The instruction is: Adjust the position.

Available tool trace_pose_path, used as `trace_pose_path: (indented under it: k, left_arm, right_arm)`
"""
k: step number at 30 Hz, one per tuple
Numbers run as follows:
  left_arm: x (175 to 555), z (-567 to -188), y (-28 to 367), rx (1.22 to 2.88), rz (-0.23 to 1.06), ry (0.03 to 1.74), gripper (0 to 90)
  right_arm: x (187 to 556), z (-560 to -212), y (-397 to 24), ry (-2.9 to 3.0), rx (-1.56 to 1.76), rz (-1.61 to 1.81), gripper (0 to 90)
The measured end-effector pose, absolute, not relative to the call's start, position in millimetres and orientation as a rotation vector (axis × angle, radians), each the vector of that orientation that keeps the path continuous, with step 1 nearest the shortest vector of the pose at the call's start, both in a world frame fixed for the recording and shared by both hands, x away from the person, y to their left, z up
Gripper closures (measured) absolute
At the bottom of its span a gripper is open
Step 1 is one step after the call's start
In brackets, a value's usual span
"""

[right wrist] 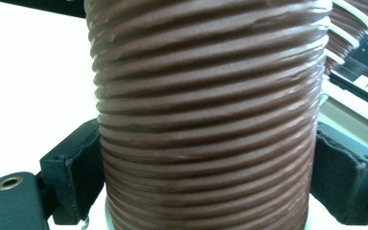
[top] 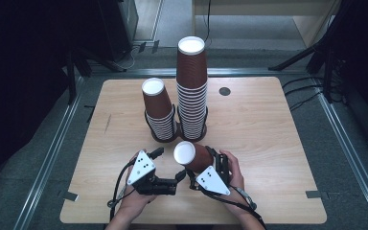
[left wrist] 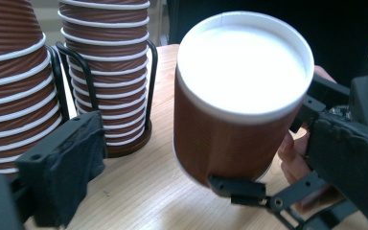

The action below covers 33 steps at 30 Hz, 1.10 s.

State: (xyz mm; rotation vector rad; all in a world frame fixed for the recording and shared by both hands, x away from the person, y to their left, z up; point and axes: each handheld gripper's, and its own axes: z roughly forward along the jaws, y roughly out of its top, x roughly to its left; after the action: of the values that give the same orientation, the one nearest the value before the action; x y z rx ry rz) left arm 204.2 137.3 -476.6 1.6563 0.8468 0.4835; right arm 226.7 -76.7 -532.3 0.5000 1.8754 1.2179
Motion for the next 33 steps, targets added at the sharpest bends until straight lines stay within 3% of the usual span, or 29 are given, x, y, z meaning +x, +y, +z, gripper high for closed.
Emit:
trace_pose_path:
  k: [24,29,33]
  left_arm:
    - [203.6,-476.7,133.2,1.702,0.395,0.816,7.0]
    - [203.8,-476.4,134.8,1.704,0.376,0.802,19.5]
    - [204.0,-476.5,134.9,1.708,0.372,0.803,19.6]
  right_arm:
    - [213.0,-536.4,-61.2,1.918,0.283,1.185,11.0]
    - [213.0,-536.2,-61.5,1.918,0.275,1.174,10.8]
    - [213.0,-536.5,-61.6,1.919,0.267,1.168,10.7]
